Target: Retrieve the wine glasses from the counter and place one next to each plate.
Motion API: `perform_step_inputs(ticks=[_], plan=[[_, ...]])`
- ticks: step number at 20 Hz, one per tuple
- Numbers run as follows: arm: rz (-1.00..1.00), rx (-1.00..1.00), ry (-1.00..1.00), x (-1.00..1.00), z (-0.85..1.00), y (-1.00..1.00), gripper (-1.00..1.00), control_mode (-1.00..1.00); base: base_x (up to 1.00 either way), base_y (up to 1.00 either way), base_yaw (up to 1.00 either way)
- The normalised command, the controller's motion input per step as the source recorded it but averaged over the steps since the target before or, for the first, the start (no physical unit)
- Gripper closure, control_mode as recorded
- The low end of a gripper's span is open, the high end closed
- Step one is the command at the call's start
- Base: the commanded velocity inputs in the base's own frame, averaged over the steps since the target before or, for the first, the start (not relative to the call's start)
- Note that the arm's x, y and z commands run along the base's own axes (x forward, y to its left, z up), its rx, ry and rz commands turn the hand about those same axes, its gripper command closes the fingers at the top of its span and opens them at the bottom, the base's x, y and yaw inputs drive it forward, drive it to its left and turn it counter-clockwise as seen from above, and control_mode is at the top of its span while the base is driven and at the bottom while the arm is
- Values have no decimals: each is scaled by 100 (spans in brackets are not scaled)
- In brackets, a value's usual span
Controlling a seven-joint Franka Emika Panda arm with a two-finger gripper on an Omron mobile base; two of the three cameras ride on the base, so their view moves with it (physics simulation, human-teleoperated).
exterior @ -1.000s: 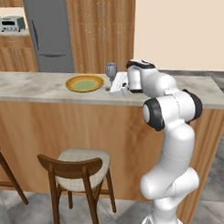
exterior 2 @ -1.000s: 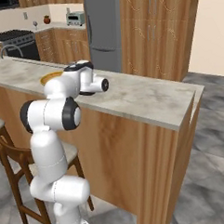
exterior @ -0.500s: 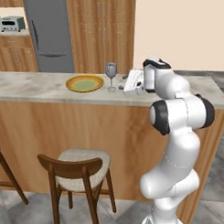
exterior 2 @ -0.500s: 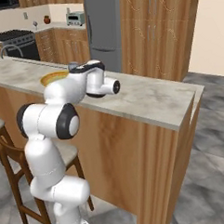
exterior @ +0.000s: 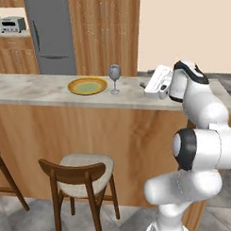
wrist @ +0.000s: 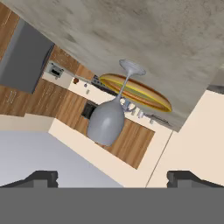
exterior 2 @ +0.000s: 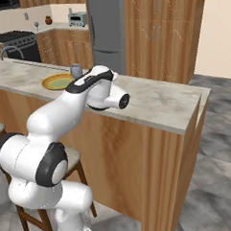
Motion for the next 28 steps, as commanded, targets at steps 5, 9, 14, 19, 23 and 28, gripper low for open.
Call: perform_step_inputs(ticks=[5,9,14,19,23,28], plan=[[-51,0,-2,-100,60,0,-100,-100,0,0,0],[-53,0,4,-100,38,0,-100,-100,0,0,0],[-39,-3,12,-95,35,-2,-100,-100,0,0,0],[-2,-27,3,-89,30,-8,-100,-100,0,0,0],[24,-40,0,-74,47,-9,-100,-100,0,0,0],[2,-7,0,-27,24,0,-100,-100,0,0,0]])
